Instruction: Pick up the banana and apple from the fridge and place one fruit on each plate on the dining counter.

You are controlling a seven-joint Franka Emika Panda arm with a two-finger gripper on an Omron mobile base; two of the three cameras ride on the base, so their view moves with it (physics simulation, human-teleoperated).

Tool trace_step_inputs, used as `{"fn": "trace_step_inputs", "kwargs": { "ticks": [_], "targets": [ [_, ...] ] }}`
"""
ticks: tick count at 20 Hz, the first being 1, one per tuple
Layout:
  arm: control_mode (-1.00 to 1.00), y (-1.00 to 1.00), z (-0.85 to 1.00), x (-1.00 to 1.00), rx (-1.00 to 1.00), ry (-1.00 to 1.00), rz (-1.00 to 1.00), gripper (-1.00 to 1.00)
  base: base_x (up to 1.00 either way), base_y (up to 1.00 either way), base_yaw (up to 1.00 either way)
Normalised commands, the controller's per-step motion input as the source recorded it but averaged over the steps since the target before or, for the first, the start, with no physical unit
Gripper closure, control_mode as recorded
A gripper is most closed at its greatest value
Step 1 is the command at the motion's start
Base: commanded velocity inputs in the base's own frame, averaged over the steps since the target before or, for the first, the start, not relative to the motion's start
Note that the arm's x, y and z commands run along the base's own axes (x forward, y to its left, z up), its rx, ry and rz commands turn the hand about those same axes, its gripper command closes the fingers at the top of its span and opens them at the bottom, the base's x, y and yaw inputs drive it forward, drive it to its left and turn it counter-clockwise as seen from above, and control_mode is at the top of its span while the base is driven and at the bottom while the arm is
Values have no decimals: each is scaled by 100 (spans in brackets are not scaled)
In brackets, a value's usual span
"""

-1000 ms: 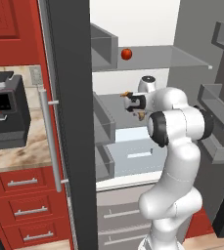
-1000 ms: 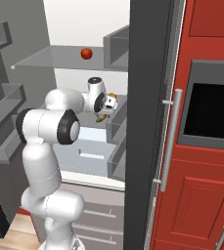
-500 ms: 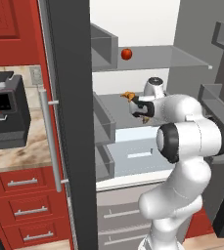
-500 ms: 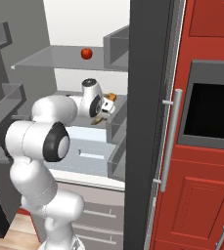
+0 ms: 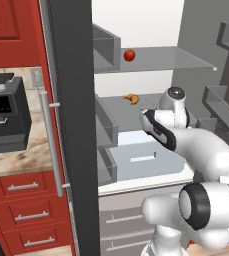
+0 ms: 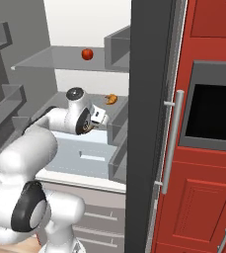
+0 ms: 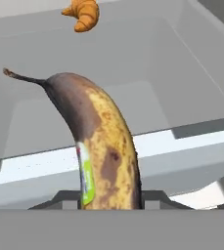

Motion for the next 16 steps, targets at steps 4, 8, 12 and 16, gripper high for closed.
{"fn": "trace_step_inputs", "kwargs": {
  "ticks": [4, 8, 12, 16],
  "targets": [
    [-100, 1, 58, -100, 0, 3, 2, 100, 0, 0, 0],
    [-100, 17, 54, -86, 0, 25, 1, 100, 0, 0, 0],
    [-100, 23, 40, -88, -2, 26, 0, 100, 0, 0, 0],
    [-100, 39, 11, -86, -5, 22, 0, 100, 0, 0, 0]
  ]
}}
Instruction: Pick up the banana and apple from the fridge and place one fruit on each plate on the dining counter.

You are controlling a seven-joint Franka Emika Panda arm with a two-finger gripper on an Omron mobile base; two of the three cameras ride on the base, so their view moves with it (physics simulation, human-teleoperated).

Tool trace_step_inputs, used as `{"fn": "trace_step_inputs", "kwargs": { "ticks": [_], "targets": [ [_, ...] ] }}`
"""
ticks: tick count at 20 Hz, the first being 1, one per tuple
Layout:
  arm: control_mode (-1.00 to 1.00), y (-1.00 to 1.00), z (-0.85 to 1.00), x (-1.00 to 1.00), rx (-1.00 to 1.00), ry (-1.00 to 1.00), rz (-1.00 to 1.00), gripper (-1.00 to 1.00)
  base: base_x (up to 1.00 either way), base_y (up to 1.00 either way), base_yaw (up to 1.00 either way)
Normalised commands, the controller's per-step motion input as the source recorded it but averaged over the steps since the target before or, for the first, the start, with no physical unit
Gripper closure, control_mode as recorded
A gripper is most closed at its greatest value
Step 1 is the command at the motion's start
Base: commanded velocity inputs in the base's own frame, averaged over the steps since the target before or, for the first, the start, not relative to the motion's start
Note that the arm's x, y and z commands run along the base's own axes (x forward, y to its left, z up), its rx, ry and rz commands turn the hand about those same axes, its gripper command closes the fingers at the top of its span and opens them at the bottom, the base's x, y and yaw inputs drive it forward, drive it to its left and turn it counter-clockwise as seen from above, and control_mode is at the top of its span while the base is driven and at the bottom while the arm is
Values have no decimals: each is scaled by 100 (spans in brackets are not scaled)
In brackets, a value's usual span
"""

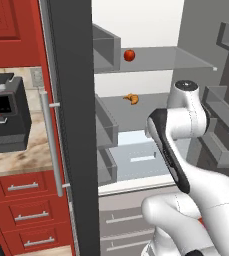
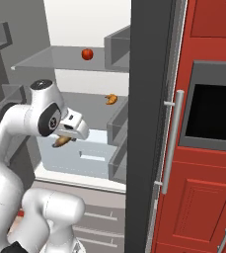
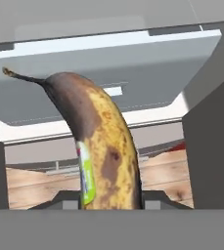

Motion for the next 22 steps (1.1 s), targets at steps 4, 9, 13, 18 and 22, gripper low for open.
{"fn": "trace_step_inputs", "kwargs": {
  "ticks": [4, 9, 13, 18, 22],
  "targets": [
    [-100, 10, -3, -71, 1, 15, 5, 100, 0, 0, 0],
    [-100, 0, -4, -33, 3, 20, 9, 100, 0, 0, 0],
    [-100, 0, -20, 0, 0, 10, 2, 100, 0, 0, 0],
    [-100, 0, 0, 0, 0, 0, 0, 100, 0, 0, 0],
    [100, 0, 0, 0, 0, 0, 0, 100, -4, 0, 0]
  ]
}}
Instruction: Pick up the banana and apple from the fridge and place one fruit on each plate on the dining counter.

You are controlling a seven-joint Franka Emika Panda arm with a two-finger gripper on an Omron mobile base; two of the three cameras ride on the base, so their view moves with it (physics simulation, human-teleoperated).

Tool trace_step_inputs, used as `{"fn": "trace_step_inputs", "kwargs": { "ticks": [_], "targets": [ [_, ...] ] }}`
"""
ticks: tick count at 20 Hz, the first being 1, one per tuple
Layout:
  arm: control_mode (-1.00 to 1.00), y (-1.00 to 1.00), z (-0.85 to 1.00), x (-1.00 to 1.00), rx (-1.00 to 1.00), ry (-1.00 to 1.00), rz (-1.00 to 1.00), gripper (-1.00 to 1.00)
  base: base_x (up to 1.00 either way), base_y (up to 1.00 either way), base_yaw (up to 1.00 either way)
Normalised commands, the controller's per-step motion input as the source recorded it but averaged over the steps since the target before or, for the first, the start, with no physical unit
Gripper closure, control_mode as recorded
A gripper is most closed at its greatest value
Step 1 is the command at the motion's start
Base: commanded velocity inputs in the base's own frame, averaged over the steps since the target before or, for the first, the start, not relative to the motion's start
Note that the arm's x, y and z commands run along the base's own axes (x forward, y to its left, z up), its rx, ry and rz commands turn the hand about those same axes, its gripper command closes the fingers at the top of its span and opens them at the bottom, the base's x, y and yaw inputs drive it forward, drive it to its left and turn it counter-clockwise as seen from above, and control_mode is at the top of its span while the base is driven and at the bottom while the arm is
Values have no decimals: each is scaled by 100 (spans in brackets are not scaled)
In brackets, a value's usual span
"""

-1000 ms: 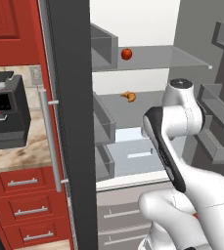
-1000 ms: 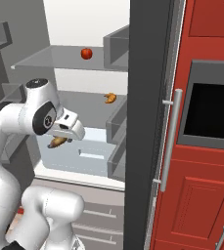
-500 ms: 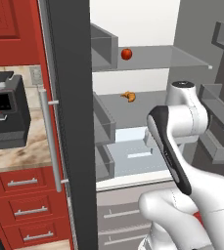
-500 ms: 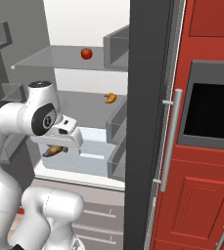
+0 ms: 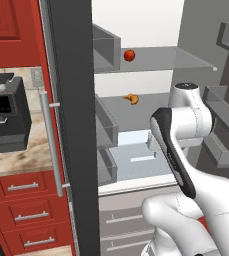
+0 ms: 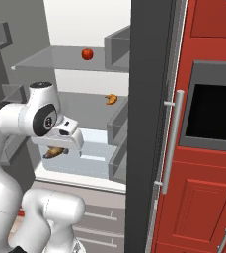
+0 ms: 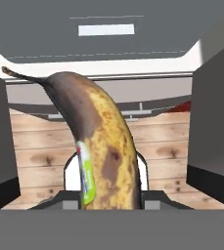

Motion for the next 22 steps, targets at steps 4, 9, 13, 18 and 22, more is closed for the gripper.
{"fn": "trace_step_inputs", "kwargs": {
  "ticks": [4, 9, 13, 18, 22],
  "targets": [
    [100, 0, 0, 0, 0, 0, 0, 100, -69, -1, -3],
    [100, 0, 0, 0, 0, 0, 0, 100, -61, -7, -6],
    [100, 0, 0, 0, 0, 0, 0, 100, -21, -2, 6],
    [100, 0, 0, 0, 0, 0, 0, 100, -73, -3, 33],
    [100, 0, 0, 0, 0, 0, 0, 100, -48, -18, 58]
  ]
}}
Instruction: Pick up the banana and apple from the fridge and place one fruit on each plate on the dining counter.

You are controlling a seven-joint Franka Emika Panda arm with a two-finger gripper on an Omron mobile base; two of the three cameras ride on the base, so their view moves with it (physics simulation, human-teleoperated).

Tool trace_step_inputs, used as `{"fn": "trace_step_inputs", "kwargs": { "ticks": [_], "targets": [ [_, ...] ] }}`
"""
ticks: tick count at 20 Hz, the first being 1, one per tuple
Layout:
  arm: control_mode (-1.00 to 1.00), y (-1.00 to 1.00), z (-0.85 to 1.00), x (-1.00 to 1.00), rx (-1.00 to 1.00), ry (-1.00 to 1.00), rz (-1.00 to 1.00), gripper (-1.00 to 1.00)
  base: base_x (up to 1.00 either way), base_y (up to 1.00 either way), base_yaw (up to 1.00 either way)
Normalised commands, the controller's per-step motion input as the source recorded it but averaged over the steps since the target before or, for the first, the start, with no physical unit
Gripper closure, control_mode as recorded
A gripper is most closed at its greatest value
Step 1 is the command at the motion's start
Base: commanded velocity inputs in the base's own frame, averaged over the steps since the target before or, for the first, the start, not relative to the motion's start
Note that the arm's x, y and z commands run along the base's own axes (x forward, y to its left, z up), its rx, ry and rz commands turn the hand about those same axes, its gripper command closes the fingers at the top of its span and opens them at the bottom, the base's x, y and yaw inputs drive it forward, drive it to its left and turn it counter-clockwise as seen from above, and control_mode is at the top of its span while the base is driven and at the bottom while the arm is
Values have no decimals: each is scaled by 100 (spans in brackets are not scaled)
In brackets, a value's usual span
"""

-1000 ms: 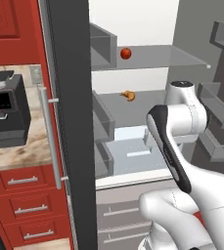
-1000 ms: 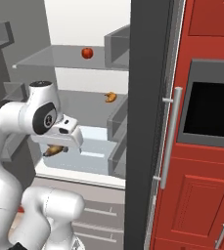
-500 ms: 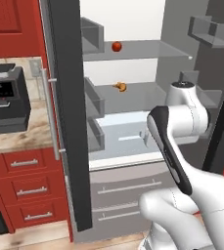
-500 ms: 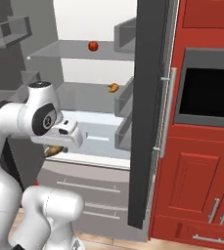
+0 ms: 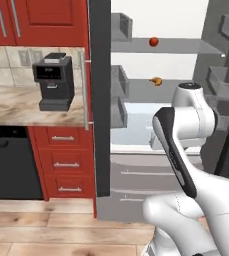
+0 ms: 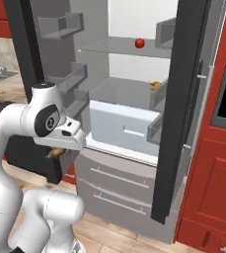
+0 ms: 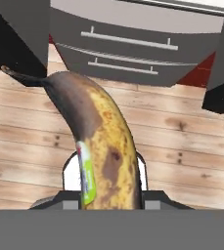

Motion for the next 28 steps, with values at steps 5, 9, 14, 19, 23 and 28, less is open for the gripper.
{"fn": "trace_step_inputs", "kwargs": {
  "ticks": [5, 9, 14, 19, 23, 28],
  "targets": [
    [100, 0, 0, 0, 0, 0, 0, 100, -47, -9, 67],
    [100, 0, 0, 0, 0, 0, 0, 100, -75, 0, 70],
    [100, 0, 0, 0, 0, 0, 0, 100, -50, 20, 68],
    [100, 0, 0, 0, 0, 0, 0, 100, -20, 21, 63],
    [100, 0, 0, 0, 0, 0, 0, 100, 13, 24, 40],
    [100, 0, 0, 0, 0, 0, 0, 100, 3, 41, 35]
  ]
}}
